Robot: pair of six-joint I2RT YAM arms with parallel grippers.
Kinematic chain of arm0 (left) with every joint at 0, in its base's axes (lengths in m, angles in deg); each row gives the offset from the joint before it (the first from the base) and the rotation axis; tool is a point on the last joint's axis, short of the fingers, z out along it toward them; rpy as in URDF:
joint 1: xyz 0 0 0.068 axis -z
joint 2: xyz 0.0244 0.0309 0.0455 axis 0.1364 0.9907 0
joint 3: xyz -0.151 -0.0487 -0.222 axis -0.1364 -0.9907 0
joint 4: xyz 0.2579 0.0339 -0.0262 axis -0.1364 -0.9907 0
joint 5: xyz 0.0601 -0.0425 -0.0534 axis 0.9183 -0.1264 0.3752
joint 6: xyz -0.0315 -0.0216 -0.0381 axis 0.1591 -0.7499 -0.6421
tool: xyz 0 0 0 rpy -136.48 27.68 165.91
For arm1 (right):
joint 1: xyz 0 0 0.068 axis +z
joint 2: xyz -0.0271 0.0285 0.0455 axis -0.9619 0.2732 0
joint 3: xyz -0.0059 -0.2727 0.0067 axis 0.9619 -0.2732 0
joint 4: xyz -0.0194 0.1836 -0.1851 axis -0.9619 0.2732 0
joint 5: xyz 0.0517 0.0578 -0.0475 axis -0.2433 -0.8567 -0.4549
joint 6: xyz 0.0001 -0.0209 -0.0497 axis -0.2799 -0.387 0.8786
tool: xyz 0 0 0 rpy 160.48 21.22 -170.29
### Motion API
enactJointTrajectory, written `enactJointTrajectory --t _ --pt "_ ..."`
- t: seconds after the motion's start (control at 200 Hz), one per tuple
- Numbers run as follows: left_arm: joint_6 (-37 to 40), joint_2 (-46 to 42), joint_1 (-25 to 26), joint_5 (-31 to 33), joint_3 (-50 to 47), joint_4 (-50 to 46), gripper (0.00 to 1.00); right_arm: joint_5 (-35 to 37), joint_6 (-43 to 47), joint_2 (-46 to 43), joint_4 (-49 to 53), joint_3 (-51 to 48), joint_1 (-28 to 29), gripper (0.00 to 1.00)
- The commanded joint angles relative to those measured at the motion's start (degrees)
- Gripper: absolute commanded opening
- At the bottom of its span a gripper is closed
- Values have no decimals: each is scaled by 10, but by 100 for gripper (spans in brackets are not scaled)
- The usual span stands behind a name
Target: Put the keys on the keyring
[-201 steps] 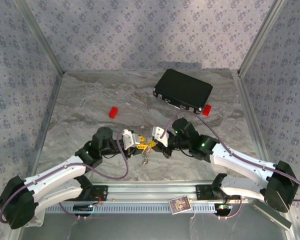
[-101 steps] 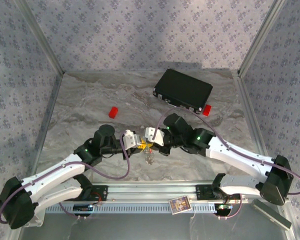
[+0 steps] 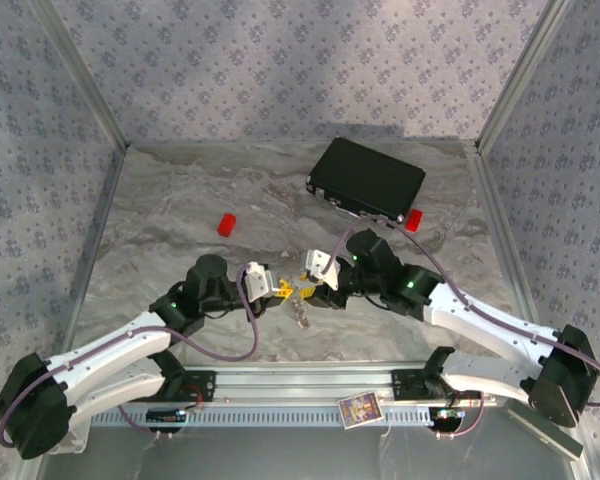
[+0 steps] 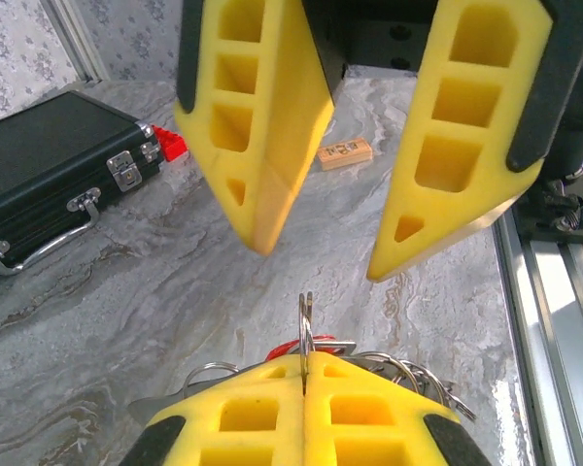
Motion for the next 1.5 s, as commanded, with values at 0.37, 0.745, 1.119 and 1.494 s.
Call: enactJointTrajectory --t 0.37,0.745,1.119,1.494 --pt "-47 -10 3 -24 -27 114 0 -46 -71 4 -105 -42 -7 27" --pt "-47 -12 3 -39 -24 114 0 -46 -50 17 -74 -22 -9 17" --pt "-2 -19 4 15 22 -12 23 -25 23 34 67 55 2 0" --pt "7 -15 4 1 36 -31 8 10 80 76 148 129 37 0"
